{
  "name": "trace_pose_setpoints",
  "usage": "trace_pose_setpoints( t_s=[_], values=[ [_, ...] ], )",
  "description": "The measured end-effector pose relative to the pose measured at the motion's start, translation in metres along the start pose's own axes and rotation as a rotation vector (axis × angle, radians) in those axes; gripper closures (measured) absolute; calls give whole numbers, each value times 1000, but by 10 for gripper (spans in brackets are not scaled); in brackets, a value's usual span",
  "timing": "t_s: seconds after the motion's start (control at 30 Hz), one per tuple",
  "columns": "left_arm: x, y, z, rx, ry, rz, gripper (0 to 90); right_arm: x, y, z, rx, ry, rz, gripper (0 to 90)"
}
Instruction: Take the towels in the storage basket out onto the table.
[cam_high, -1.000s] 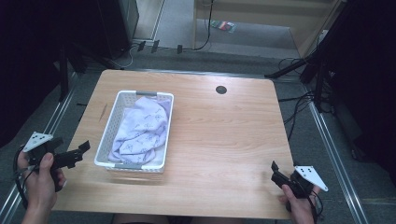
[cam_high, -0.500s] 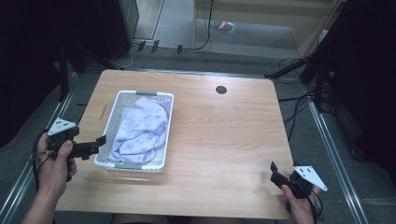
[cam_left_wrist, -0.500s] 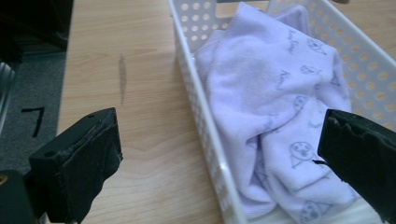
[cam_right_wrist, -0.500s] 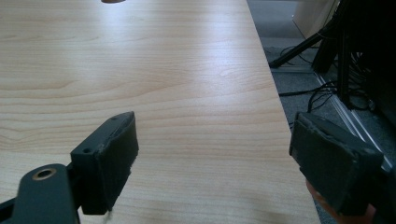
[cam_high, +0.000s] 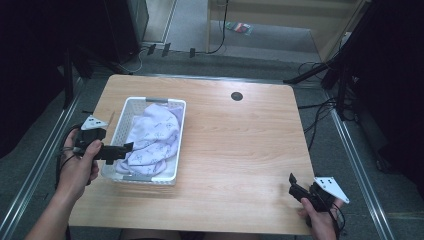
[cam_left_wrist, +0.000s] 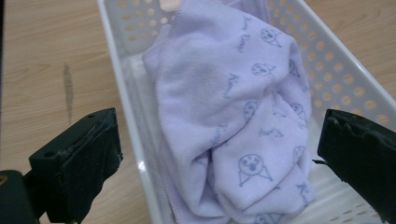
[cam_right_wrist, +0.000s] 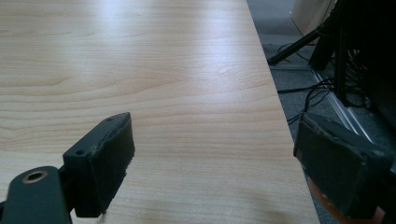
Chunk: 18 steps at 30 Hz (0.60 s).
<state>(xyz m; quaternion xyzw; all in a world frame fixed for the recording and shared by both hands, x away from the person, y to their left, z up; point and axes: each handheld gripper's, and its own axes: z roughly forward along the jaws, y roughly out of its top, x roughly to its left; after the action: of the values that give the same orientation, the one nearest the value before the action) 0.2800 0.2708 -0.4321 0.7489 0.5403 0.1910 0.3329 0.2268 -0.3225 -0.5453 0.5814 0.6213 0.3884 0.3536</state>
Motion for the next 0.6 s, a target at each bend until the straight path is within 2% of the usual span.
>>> trace_pose_setpoints(
  t_s=[0.07, 0.1, 0.2, 0.3, 0.5, 0.6],
  values=[
    [-2, 2, 3, 9, -7, 0, 0, 0, 0, 0, 0, 0, -2, 126],
    [-6, 6, 9, 38, -8, 10, 0, 0, 0, 0, 1, 1, -1, 126],
    [-11, 10, 15, 62, -19, 20, 0, 0, 0, 0, 1, 0, -1, 126],
    [-19, 20, 28, 110, -11, 31, 0, -1, 0, 0, 5, -1, 4, 125],
    [-23, 29, 50, 166, -28, 20, 0, 0, 0, 1, 13, 3, 5, 125],
    [-23, 31, 61, 202, -23, 9, 0, 0, 0, 0, 14, 10, 3, 125]
  ],
)
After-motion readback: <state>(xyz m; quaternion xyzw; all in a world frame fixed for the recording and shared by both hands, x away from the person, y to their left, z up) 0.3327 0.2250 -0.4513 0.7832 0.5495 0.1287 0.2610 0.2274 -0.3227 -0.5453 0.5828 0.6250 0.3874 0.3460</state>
